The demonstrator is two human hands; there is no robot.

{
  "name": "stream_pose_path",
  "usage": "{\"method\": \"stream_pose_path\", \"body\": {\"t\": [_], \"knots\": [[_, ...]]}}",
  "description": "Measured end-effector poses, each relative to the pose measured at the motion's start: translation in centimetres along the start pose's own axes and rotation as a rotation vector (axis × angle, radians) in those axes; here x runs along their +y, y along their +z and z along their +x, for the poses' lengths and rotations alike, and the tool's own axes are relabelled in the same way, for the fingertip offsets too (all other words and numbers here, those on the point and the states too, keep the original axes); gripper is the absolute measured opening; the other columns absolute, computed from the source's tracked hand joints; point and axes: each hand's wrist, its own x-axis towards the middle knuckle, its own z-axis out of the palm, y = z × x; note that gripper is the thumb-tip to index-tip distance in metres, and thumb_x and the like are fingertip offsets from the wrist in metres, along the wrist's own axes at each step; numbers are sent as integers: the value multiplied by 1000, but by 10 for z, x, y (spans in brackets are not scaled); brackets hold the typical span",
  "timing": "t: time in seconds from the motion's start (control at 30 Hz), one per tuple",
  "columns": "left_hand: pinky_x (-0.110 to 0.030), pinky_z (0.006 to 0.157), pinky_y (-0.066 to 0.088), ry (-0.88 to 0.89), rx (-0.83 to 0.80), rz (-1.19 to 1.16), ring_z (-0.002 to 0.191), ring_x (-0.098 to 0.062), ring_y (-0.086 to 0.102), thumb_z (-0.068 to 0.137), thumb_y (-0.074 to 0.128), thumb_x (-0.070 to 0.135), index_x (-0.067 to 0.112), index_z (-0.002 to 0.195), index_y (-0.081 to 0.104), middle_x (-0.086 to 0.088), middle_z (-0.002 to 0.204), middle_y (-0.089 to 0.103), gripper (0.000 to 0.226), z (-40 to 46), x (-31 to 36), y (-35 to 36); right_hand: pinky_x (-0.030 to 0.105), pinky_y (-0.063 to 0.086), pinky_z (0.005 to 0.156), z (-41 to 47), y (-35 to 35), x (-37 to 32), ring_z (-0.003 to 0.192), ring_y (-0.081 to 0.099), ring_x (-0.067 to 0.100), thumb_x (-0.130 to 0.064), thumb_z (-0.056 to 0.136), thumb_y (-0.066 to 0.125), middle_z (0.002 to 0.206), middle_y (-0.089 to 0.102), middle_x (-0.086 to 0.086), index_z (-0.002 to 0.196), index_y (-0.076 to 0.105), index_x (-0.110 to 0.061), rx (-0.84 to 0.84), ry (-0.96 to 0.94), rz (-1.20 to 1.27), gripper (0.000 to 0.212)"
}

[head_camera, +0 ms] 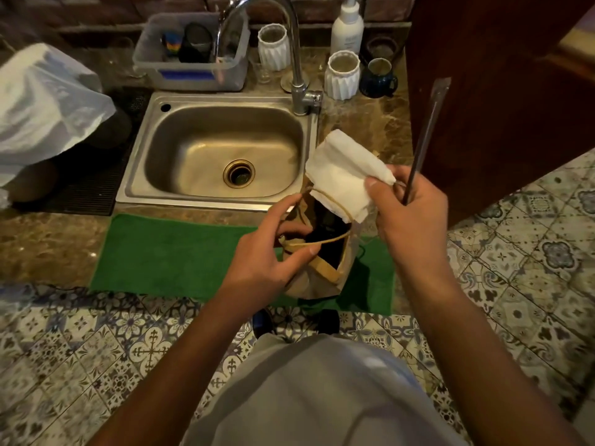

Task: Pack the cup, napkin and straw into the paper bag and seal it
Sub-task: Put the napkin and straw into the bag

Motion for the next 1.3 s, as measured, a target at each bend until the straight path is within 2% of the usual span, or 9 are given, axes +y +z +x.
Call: {"method": "stream_pose_path", "body": {"t": [0.13, 0.27, 0.4, 0.53, 0.7, 0.8, 0.93, 1.13, 1.3], "knots": [[-44, 100, 53, -92, 45, -201, 110, -9, 70, 92, 73, 26, 40, 146, 41, 15, 111, 78, 64, 1, -5, -1, 30, 48, 58, 4, 14, 4, 62, 55, 9, -23, 97, 66, 70, 61, -6, 104, 71, -24, -20, -104, -130, 9], [-20, 89, 55, -171, 77, -488, 103, -4, 73, 93, 61, 32, 32, 145, 40, 11, 110, 79, 56, 0, -5, -4, 17, 37, 49, 9, 17, 13, 56, 52, -2, -22, 98, 61, 63, 55, -12, 110, 70, -23, -53, -234, -405, 15], [-18, 72, 52, -144, 25, -481, 68, -4, 66, 90, 71, 38, 28, 153, 31, 3, 127, 74, 75, -1, -16, -9, 14, 31, 48, 10, 10, 12, 52, 50, -2, -23, 96, 61, 62, 53, -17, 114, 70, -25, -99, -316, -597, 20], [-45, 103, 53, -214, 28, -441, 121, -13, 67, 76, 85, 19, 32, 157, 25, 4, 132, 71, 102, 3, -25, -10, 26, 38, 50, 14, 0, 7, 54, 50, 1, -30, 91, 58, 65, 59, -12, 108, 70, -30, -282, -407, -740, 21], [-70, 85, 54, -196, 62, -383, 94, -46, 69, 86, 67, 4, 47, 152, 29, 11, 133, 70, 87, 7, -34, -12, 32, 46, 54, 14, -3, -8, 63, 61, 18, -41, 87, 49, 73, 70, -6, 103, 71, -31, -476, -475, -912, 30], [-62, 92, 56, -184, 49, -365, 109, -26, 71, 85, 66, 8, 51, 151, 29, 12, 135, 67, 87, 4, -26, -16, 25, 30, 50, 13, 9, -14, 66, 59, 19, -40, 93, 52, 68, 62, -7, 93, 67, -34, -572, -460, -1057, 16], [-59, 89, 59, -118, 40, -304, 94, -25, 65, 89, 71, 14, 53, 153, 23, 20, 139, 63, 89, 2, -26, -16, 24, 23, 50, 8, 26, -15, 71, 55, 19, -44, 96, 53, 68, 55, -9, 97, 68, -30, -643, -399, -1226, 20], [-3, 79, 46, -128, 54, -264, 92, 18, 61, 90, 72, 7, 57, 147, 22, 25, 136, 61, 90, 0, -30, -23, 27, 34, 62, 10, 26, -14, 76, 53, 14, -45, 94, 58, 77, 60, -12, 121, 65, -37, -691, -345, -1195, 29], [-39, 103, 53, -180, 14, -305, 117, 12, 60, 89, 73, 13, 52, 152, 26, 28, 135, 62, 87, 0, -30, -27, 26, 34, 55, 10, 21, -17, 64, 54, 8, -40, 102, 51, 80, 69, -7, 127, 65, -33, -639, -341, -1017, 29]]}}
